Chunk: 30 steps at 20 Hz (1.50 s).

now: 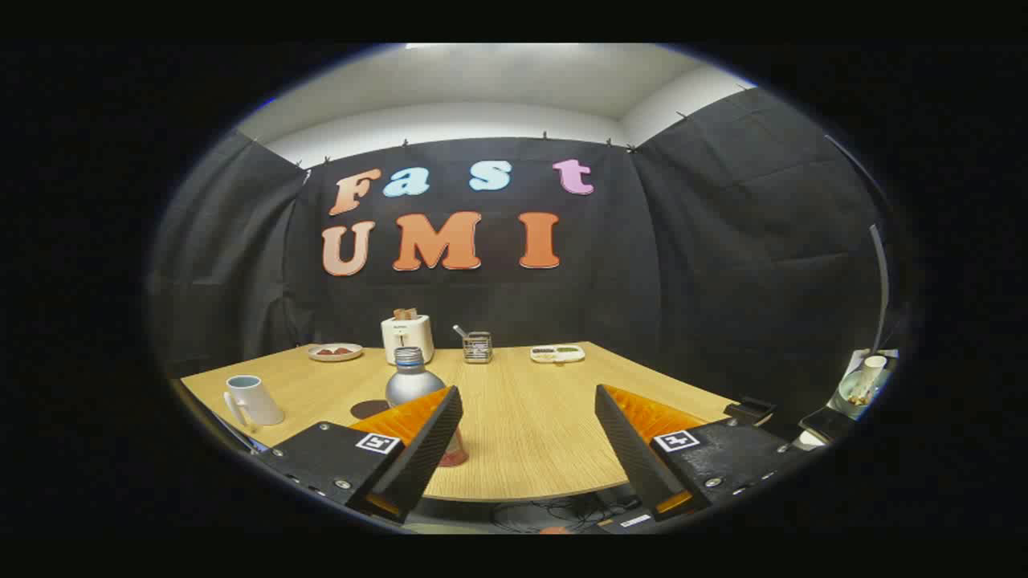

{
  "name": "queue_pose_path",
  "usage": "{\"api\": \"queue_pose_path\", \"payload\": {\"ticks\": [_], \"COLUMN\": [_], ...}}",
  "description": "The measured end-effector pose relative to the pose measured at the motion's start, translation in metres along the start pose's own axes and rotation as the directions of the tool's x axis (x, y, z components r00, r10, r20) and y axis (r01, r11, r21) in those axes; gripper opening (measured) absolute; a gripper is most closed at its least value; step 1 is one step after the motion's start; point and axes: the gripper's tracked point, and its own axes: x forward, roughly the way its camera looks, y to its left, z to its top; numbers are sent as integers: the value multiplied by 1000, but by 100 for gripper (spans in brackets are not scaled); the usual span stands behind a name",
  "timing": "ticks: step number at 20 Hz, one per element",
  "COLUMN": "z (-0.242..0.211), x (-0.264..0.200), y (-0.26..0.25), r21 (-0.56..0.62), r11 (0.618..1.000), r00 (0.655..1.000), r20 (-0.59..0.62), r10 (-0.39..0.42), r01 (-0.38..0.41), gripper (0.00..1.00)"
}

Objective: Take the bottle from table, then pour the juice into the cup, finally place the bottle on the coaster

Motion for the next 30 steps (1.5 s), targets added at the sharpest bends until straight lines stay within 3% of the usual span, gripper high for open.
{"api": "queue_pose_path", "payload": {"ticks": [16, 21, 30], "z": [-4, 5, 3], "x": [4, 11, 35], "y": [9, 38, 86], "r21": [-7, 33, -36], "r11": [1000, 995, 981], "r00": [1000, 996, 979], "r20": [-19, -20, -82], "r10": [19, 92, 186], "r01": [-20, -92, -189], "gripper": [99, 99, 99]}}
